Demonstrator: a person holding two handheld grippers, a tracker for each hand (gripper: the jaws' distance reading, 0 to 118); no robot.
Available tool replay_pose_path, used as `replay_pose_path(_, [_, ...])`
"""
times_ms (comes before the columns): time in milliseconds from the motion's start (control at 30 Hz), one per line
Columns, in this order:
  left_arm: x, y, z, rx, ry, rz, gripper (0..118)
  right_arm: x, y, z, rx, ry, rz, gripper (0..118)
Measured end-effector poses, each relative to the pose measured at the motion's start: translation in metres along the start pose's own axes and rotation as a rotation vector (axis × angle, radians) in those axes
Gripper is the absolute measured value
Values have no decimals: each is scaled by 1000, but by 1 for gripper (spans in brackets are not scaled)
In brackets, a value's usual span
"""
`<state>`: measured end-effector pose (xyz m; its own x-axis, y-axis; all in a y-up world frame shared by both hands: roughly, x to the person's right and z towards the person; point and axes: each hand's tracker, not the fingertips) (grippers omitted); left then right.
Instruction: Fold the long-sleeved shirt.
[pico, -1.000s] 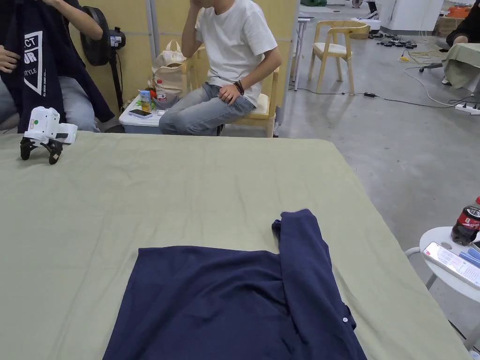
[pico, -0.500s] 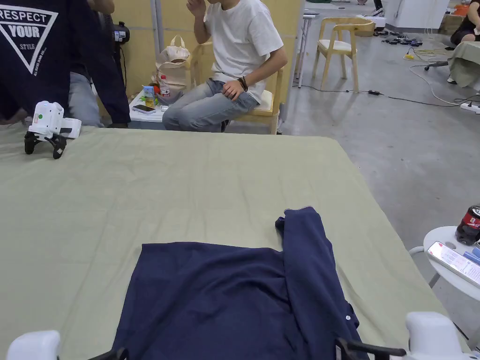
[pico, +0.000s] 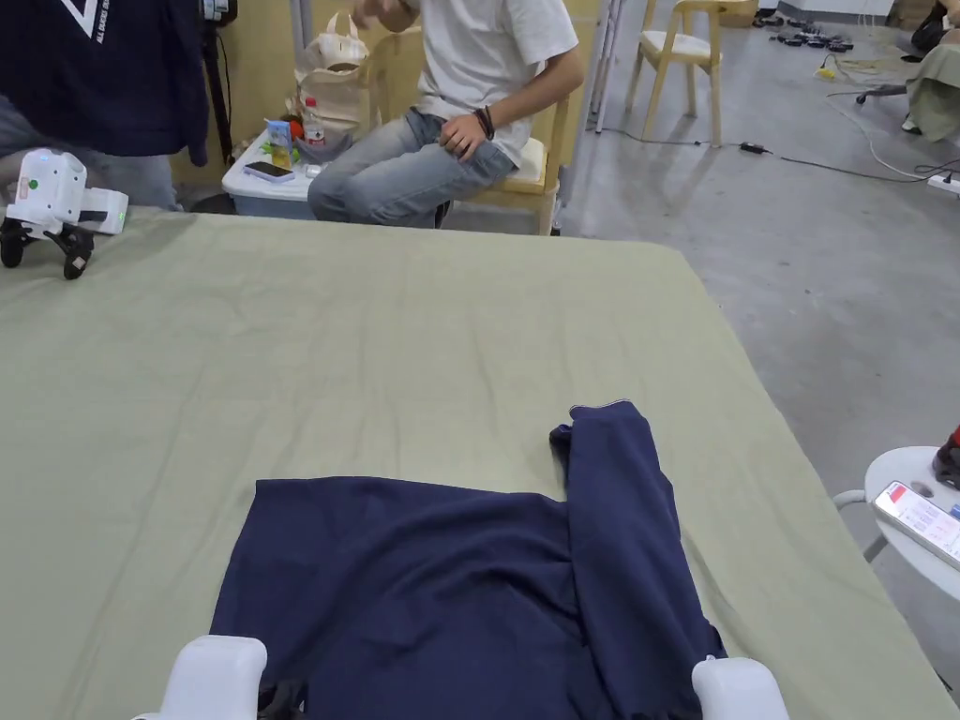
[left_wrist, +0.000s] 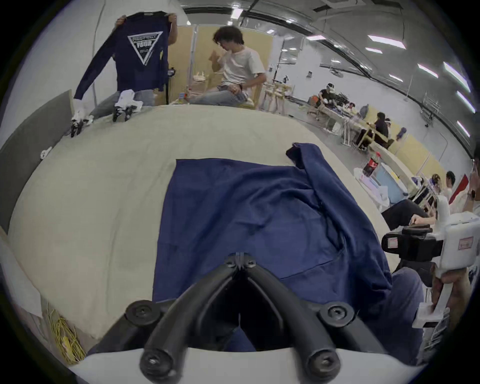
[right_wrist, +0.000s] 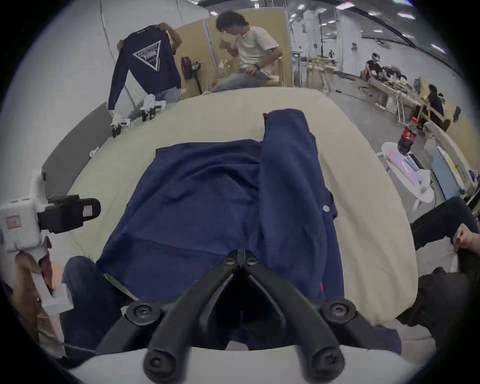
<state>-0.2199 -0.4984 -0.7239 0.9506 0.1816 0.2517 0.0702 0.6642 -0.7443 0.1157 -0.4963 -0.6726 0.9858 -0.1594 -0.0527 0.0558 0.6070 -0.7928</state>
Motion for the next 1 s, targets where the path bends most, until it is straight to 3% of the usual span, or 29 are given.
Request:
replay_pose_path(200, [-7,34,-34,3,-13,10,0,13,141,-64,58,2,210,0])
replay_pose_path(233, [-9,39,-40,5,-21,14,0,16,166,-81,69,-9,235,5])
replay_pose_path(300, [-11,48,-54,2,-25,14,0,24,217,-123,53,-42,292,58])
replay_pose_path(333, [-11,54,-59,-1,-25,9,0,27,238,-142,33,-39,278,89])
replay_pose_path(367, [-12,58,-66,-5,-24,3,0,31,257,-163,-17,-39,272,106])
replay_pose_path(467, [-17,66,-83,-7,-26,8,0,37,301,-221,-114,-13,299,101])
replay_pose_path(633, [-22,71,-103,-19,-29,22,0,52,322,-310,-320,-161,387,100])
replay_pose_path(700, [-24,70,-111,-31,-31,26,0,66,318,-338,-421,-223,353,77])
replay_pose_path(767, [-25,68,-117,-46,-26,25,0,80,311,-351,-483,-217,341,71])
replay_pose_path(800, [-26,67,-118,-55,-24,24,0,85,313,-344,-415,-130,267,71])
replay_pose_path(833, [-26,66,-119,-60,-24,23,0,88,315,-342,-421,-143,222,68])
replay_pose_path(867, [-26,65,-119,-65,-25,24,0,90,315,-336,-414,-125,225,65])
replay_pose_path(900, [-26,64,-119,-69,-26,24,0,92,317,-328,-386,-129,245,43])
replay_pose_path(933, [-25,63,-118,-70,-27,21,0,93,318,-321,-335,-165,238,13])
replay_pose_path(1000, [-22,62,-116,-75,-23,13,0,94,321,-311,-359,-127,186,13])
